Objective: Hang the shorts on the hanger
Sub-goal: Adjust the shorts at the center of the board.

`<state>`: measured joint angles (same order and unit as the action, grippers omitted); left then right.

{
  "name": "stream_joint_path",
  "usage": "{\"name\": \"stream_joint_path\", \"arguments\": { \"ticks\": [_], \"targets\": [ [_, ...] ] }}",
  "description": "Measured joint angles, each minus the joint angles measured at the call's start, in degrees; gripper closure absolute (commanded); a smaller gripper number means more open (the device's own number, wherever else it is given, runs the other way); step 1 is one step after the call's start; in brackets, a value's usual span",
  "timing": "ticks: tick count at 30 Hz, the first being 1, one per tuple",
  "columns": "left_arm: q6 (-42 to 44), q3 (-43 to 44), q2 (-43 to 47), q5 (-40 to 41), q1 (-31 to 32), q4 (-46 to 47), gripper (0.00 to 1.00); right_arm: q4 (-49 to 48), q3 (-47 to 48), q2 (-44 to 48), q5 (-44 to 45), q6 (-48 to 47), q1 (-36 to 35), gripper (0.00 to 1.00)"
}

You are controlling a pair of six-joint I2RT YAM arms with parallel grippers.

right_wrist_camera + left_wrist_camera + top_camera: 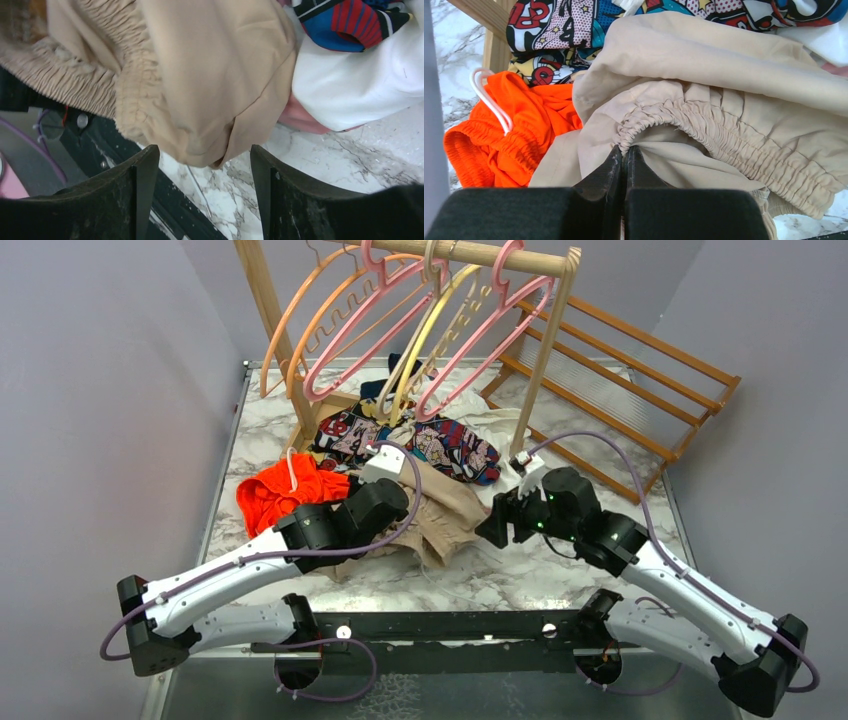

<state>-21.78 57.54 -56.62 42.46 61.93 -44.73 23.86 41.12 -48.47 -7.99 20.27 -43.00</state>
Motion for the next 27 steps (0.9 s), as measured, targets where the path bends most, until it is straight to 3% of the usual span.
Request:
{"name": "stream_joint_path", "arguments": {
  "ticks": [15,21,27],
  "targets": [
    [4.1,8.0,-7.7,2.0,-2.5,-0.4,1.0,4.1,8.1,-1.8,-12.8,-8.2,-1.9,0.32],
    [4.5,8.3,-8.0,2.0,-2.8,-0.3,1.0,3.7,12.1,-8.3,0.6,-8.1,-20.8,0.32],
    [4.5,8.3,-8.0,2.0,-3.1,-0.3,1.0,1.6,12.3,-10.4,13.1,-6.8,-23.3,0.32]
  ]
}}
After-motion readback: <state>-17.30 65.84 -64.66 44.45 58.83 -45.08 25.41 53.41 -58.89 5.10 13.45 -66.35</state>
